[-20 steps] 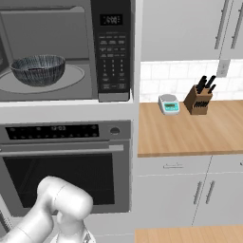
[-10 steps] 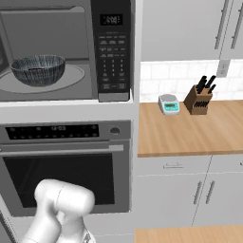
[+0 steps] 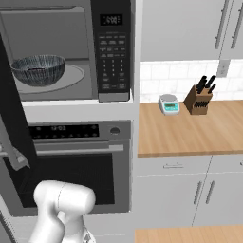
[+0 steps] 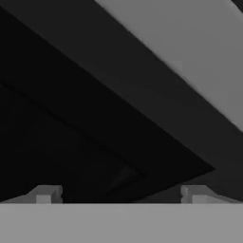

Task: Pick the eggplant from the sink and place it in the bowl. Then pick the bowl and place it in the microwave. Then close the microwave door and press the start button.

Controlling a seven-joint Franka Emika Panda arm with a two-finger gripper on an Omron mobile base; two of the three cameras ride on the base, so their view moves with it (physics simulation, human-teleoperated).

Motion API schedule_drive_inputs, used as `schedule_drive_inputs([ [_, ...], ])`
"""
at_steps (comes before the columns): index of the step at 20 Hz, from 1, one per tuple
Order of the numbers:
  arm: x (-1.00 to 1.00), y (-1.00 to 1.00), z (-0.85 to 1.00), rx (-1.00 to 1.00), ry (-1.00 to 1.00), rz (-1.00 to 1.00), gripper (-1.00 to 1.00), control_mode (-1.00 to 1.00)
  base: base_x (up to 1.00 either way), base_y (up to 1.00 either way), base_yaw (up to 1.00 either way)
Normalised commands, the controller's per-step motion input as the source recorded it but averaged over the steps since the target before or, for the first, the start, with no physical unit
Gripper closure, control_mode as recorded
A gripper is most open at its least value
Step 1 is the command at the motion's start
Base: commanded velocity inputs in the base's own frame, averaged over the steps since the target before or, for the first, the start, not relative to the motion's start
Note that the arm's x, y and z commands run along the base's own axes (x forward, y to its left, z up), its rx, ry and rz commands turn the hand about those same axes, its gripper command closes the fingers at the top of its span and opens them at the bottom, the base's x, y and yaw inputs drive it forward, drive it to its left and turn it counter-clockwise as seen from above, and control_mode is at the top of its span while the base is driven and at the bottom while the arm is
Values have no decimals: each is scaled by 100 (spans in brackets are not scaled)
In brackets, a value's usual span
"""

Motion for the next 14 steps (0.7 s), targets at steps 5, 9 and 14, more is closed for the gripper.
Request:
schedule_drive_inputs([
  [5, 100, 0, 0, 13, 2, 11, -100, -100, 0, 0, 0],
  [9, 100, 0, 0, 12, 3, 8, -100, -100, 0, 0, 0],
  [14, 100, 8, 0, 10, 7, 3, -100, -100, 0, 0, 0],
])
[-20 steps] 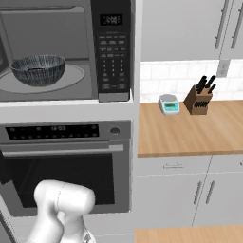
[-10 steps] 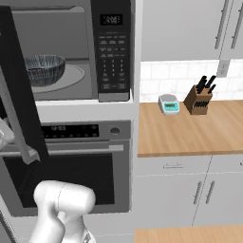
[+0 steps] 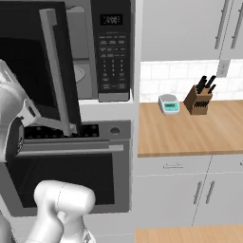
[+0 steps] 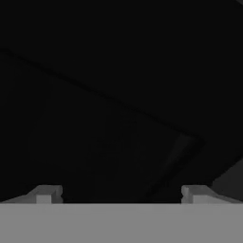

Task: Pick the eggplant from the sink and place it in the bowl. Then pick the bowl and place it in the microwave. Then close the microwave door and press the start button.

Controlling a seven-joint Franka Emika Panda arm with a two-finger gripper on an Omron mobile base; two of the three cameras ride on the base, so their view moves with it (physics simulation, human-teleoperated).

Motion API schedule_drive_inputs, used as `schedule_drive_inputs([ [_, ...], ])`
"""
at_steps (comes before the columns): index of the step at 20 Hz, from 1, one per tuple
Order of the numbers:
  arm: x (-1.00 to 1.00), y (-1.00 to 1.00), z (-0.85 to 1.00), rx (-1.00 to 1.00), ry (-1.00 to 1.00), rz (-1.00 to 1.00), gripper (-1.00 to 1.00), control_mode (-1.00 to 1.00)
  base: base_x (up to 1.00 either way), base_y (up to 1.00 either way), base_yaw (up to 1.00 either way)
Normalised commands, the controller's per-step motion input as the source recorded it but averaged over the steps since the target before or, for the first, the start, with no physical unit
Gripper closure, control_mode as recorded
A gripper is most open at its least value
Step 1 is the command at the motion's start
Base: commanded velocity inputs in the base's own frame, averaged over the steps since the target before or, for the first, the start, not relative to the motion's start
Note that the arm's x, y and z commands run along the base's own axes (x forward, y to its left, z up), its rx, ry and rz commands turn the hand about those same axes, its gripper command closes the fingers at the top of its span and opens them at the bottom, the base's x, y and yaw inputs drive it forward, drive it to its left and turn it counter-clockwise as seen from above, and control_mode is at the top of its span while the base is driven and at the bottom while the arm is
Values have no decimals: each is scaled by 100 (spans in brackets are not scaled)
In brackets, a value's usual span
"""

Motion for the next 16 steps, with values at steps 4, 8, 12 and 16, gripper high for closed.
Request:
schedule_drive_inputs([
  [4, 95, 24, 0, 4, 11, 0, -100, -100, 0, 0, 0],
  [8, 91, 25, 0, 1, 12, 0, -100, -100, 0, 0, 0],
  [12, 76, 20, 0, 0, 13, 0, -100, -100, 0, 0, 0],
  [16, 57, 18, 0, 0, 11, 0, -100, -100, 0, 0, 0],
])
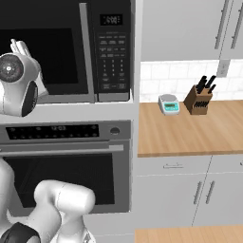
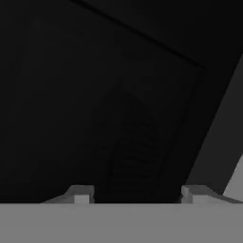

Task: Pick the eggplant from the sink and place it in the bowl. Then pick the bowl and place it in the microwave. Then close the microwave door and press the start button.

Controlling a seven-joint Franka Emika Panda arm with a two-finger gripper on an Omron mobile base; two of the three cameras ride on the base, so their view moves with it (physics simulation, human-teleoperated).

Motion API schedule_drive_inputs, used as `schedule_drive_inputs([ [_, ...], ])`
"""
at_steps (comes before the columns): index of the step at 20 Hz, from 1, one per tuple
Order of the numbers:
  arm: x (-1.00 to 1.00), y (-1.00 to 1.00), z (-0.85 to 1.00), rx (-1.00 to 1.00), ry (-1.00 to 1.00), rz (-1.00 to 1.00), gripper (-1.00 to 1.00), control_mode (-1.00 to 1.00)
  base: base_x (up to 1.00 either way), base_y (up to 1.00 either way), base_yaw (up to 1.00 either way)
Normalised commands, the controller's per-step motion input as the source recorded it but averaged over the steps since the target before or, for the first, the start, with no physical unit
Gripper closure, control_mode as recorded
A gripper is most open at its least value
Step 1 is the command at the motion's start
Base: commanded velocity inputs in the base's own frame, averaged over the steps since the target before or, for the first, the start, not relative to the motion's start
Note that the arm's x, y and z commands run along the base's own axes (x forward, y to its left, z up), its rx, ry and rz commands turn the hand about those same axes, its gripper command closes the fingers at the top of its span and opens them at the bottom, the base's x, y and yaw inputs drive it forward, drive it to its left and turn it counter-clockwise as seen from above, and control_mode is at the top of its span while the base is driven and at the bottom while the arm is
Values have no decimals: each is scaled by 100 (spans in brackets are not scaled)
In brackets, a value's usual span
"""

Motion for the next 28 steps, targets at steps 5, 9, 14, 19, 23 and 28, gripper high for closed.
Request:
schedule_drive_inputs([
  [5, 11, 12, -12, 0, 3, 1, -100, -100, 0, 0, 0],
  [9, -95, -65, -28, 12, -11, 3, -100, -100, 0, 0, 0],
  [14, -100, -100, -18, 25, -10, 0, -100, -100, 0, 0, 0],
  [19, -89, -100, -9, 28, -5, 0, -100, -100, 0, 0, 0],
  [23, -9, -76, -2, 24, 0, 0, -100, -100, 0, 0, 0],
  [28, 11, -37, -22, 10, 2, 7, -100, -100, 0, 0, 0],
])
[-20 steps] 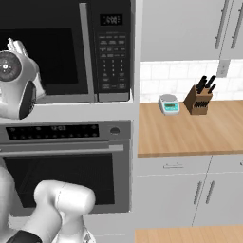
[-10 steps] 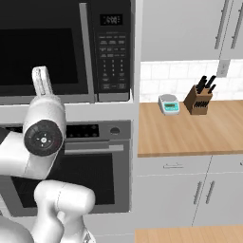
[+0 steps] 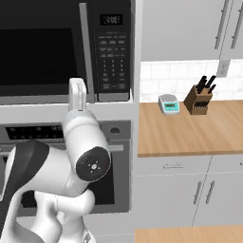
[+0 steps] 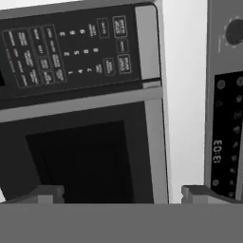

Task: Pick the eggplant from the sink and place it in the bowl. Then pick the bowl and place it in the microwave. Then close the microwave door and press the start button.

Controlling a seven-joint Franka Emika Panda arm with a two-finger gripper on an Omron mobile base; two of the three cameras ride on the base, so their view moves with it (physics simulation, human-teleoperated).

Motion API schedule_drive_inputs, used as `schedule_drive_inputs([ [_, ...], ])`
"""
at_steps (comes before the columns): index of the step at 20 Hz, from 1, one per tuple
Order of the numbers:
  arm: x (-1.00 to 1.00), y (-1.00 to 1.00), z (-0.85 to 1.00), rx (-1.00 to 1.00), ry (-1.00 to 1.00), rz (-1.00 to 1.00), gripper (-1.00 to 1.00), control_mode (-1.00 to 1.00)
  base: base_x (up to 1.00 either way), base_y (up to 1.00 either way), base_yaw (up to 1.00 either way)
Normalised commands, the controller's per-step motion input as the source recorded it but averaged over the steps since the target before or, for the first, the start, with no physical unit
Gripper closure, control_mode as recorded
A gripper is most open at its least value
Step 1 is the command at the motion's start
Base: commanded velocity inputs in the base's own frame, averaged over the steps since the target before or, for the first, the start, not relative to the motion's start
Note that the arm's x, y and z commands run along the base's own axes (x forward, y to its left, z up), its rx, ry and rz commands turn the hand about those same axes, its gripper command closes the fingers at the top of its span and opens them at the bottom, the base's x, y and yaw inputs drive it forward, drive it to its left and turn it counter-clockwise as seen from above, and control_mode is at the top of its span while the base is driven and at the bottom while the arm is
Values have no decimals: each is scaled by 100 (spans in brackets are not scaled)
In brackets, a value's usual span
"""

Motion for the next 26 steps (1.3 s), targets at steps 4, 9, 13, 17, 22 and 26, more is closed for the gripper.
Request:
schedule_drive_inputs([
  [4, 63, -2, -41, 2, 7, 12, -100, -100, 0, 0, 0],
  [9, 63, -3, -33, 3, 4, 9, -100, -100, 0, 0, 0],
  [13, 51, -3, -15, 4, 0, 1, -100, -100, 0, 0, 0],
  [17, 51, -3, -4, 4, 0, 0, -100, -100, 0, 0, 0],
  [22, 31, -10, 0, 4, 2, 0, -100, -100, 0, 0, 0],
  [26, 25, -8, -5, 2, 6, 0, -100, -100, 0, 0, 0],
])
